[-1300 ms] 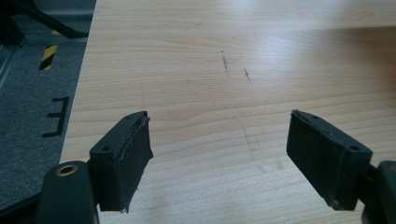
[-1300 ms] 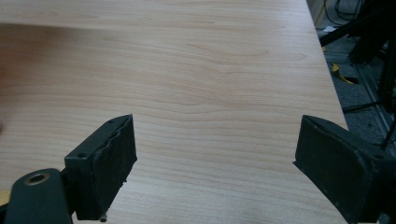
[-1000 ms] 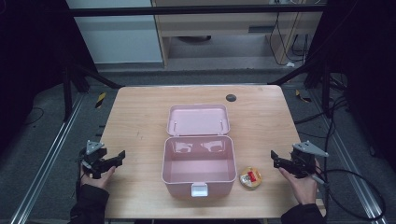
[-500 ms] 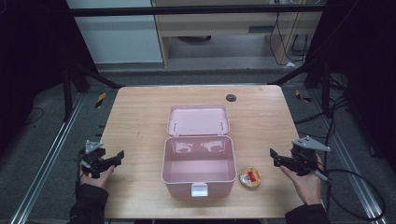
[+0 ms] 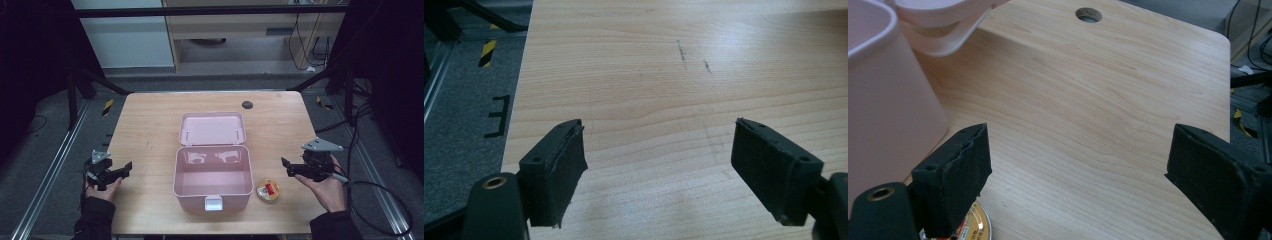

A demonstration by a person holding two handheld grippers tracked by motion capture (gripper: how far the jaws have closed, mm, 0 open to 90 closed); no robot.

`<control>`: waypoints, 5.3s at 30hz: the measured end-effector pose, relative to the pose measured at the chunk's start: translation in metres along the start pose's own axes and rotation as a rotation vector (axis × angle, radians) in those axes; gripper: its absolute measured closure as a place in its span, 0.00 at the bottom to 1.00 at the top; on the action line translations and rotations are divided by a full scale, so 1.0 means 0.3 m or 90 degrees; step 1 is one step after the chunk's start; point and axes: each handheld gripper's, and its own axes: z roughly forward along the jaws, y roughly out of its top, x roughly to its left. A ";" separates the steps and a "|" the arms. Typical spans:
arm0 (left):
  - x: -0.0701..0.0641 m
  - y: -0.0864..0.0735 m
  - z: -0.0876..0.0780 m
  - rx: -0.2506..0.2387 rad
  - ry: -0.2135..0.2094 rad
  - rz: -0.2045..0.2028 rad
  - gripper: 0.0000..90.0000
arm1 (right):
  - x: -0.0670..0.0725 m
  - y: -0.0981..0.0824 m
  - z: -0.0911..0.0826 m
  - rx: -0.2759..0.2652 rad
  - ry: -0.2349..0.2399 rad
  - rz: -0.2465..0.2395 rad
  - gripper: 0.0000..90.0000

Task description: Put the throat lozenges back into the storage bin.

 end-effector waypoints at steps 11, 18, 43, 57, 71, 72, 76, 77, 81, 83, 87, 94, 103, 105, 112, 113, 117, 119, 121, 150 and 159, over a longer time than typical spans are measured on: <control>-0.010 0.000 0.015 0.015 -0.003 0.010 0.23 | 0.032 0.028 0.013 0.047 0.035 -0.058 0.11; -0.015 0.000 0.019 0.020 -0.006 0.017 0.23 | 0.043 0.026 0.026 0.072 0.055 -0.084 0.10; -0.018 0.001 0.024 0.026 -0.006 0.025 0.23 | 0.088 0.000 0.063 0.167 0.142 -0.177 0.10; -0.020 0.002 0.025 0.029 -0.008 0.029 0.23 | 0.124 -0.016 0.088 0.219 0.185 -0.226 0.10; -0.021 0.002 0.026 0.030 -0.006 0.030 0.24 | 0.147 -0.028 0.117 0.246 0.215 -0.270 0.11; -0.021 0.002 0.026 0.030 -0.006 0.030 0.24 | 0.149 -0.029 0.120 0.249 0.218 -0.272 0.12; -0.021 0.002 0.026 0.030 -0.006 0.031 0.24 | 0.155 -0.032 0.127 0.257 0.227 -0.283 0.13; -0.021 0.002 0.026 0.031 -0.006 0.031 0.24 | 0.161 -0.036 0.132 0.264 0.233 -0.289 0.14; -0.021 0.002 0.026 0.031 -0.006 0.034 0.24 | 0.171 -0.042 0.140 0.277 0.242 -0.302 0.14; -0.021 0.002 0.027 0.032 -0.005 0.035 0.24 | 0.176 -0.045 0.143 0.281 0.247 -0.305 0.15; -0.021 0.003 0.025 0.031 -0.005 0.035 0.24 | 0.187 -0.051 0.150 0.289 0.254 -0.317 0.16; -0.022 0.003 0.028 0.034 -0.004 0.037 0.24 | 0.202 -0.062 0.169 0.301 0.262 -0.337 0.17; -0.022 0.003 0.027 0.035 -0.004 0.039 0.24 | 0.222 -0.076 0.195 0.331 0.267 -0.358 0.18; -0.022 0.003 0.027 0.034 -0.004 0.039 0.24 | 0.222 -0.078 0.202 0.330 0.268 -0.365 0.18; -0.020 0.002 0.028 0.035 -0.003 0.039 0.24 | 0.232 -0.085 0.220 0.342 0.268 -0.368 0.19; -0.021 0.003 0.028 0.035 -0.002 0.039 0.24 | 0.234 -0.086 0.222 0.342 0.265 -0.366 0.20; -0.021 0.002 0.028 0.034 -0.002 0.039 0.24 | 0.233 -0.089 0.230 0.348 0.263 -0.371 0.21; -0.021 0.003 0.028 0.035 -0.002 0.039 0.24 | 0.234 -0.089 0.232 0.353 0.262 -0.372 0.22; -0.021 0.003 0.028 0.035 -0.002 0.040 0.24 | 0.234 -0.090 0.236 0.354 0.263 -0.371 0.22; -0.023 0.003 0.028 0.037 -0.003 0.041 0.25 | 0.165 -0.031 0.151 0.298 0.251 -0.296 0.23; -0.024 0.003 0.028 0.039 -0.004 0.043 0.26 | 0.130 0.050 0.074 0.249 0.242 -0.276 0.23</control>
